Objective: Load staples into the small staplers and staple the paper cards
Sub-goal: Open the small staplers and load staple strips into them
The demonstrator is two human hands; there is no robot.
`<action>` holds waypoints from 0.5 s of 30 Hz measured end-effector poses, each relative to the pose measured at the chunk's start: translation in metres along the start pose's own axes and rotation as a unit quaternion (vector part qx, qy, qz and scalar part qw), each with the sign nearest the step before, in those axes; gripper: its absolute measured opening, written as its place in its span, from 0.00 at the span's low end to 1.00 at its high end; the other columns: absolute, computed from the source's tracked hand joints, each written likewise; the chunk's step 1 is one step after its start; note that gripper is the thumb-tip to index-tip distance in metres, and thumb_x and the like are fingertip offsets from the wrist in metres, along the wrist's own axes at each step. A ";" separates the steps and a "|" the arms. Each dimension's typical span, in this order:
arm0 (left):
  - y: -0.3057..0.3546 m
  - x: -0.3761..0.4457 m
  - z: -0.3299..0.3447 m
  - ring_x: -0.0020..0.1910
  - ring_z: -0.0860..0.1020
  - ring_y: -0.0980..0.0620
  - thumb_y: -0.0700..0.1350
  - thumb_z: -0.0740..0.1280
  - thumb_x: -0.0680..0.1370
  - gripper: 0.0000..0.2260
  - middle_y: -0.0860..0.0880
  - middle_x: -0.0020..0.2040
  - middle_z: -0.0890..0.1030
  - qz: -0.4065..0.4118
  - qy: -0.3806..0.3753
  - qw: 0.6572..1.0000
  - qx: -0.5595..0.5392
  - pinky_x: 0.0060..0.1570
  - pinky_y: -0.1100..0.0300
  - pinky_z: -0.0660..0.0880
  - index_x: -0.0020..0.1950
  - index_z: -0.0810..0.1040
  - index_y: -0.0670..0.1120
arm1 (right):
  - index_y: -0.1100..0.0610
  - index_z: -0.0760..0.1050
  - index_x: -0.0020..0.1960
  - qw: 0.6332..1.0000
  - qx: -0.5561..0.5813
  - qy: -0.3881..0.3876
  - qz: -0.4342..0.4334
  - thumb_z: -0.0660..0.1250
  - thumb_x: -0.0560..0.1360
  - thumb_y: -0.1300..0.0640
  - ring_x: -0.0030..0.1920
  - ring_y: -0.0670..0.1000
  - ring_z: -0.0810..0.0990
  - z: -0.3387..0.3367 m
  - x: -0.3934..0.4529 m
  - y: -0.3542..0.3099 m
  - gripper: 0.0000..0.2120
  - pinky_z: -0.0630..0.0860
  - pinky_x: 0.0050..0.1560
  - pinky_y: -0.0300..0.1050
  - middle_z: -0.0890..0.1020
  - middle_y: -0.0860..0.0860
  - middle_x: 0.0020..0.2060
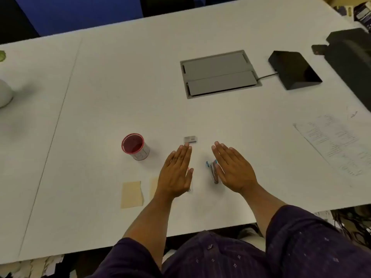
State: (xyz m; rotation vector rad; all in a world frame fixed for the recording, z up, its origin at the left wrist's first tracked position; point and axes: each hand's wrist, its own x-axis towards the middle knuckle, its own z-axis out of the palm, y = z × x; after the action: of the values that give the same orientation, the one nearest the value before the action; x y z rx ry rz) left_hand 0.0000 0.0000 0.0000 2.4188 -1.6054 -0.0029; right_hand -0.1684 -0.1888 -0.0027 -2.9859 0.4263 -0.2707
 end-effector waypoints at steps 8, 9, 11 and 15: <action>0.019 -0.016 0.036 0.80 0.56 0.50 0.50 0.52 0.84 0.27 0.45 0.81 0.57 -0.019 -0.049 0.998 0.030 0.79 0.51 0.50 0.81 0.56 0.42 | 0.62 0.59 0.81 0.999 0.003 -0.024 0.030 0.54 0.84 0.54 0.80 0.54 0.60 0.023 -0.014 -0.001 0.27 0.57 0.80 0.49 0.61 0.57 0.80; 0.022 -0.016 0.039 0.79 0.59 0.49 0.50 0.53 0.84 0.26 0.44 0.80 0.61 -0.014 -0.054 0.998 0.040 0.79 0.51 0.49 0.80 0.59 0.42 | 0.62 0.60 0.80 0.999 0.001 -0.024 0.034 0.55 0.84 0.54 0.79 0.55 0.62 0.025 -0.015 -0.001 0.26 0.58 0.79 0.50 0.63 0.57 0.79; 0.027 -0.015 0.044 0.77 0.65 0.48 0.49 0.54 0.84 0.24 0.43 0.76 0.69 -0.009 -0.063 0.997 0.051 0.79 0.51 0.49 0.78 0.65 0.41 | 0.63 0.65 0.78 0.999 -0.006 -0.018 0.039 0.56 0.83 0.55 0.77 0.56 0.68 0.032 -0.016 -0.002 0.25 0.63 0.77 0.51 0.69 0.59 0.76; 0.031 -0.013 0.051 0.70 0.74 0.47 0.48 0.58 0.82 0.21 0.44 0.67 0.79 -0.012 -0.062 0.997 0.038 0.77 0.48 0.58 0.72 0.73 0.40 | 0.64 0.78 0.65 0.999 -0.020 0.003 0.031 0.61 0.82 0.58 0.56 0.61 0.84 0.041 -0.009 0.000 0.16 0.79 0.59 0.53 0.83 0.60 0.58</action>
State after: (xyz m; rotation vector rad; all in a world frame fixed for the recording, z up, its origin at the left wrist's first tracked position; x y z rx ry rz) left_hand -0.0403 -0.0103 -0.0452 2.5419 -1.6561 -0.1007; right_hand -0.1691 -0.1824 -0.0446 -3.0054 0.5294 -0.2691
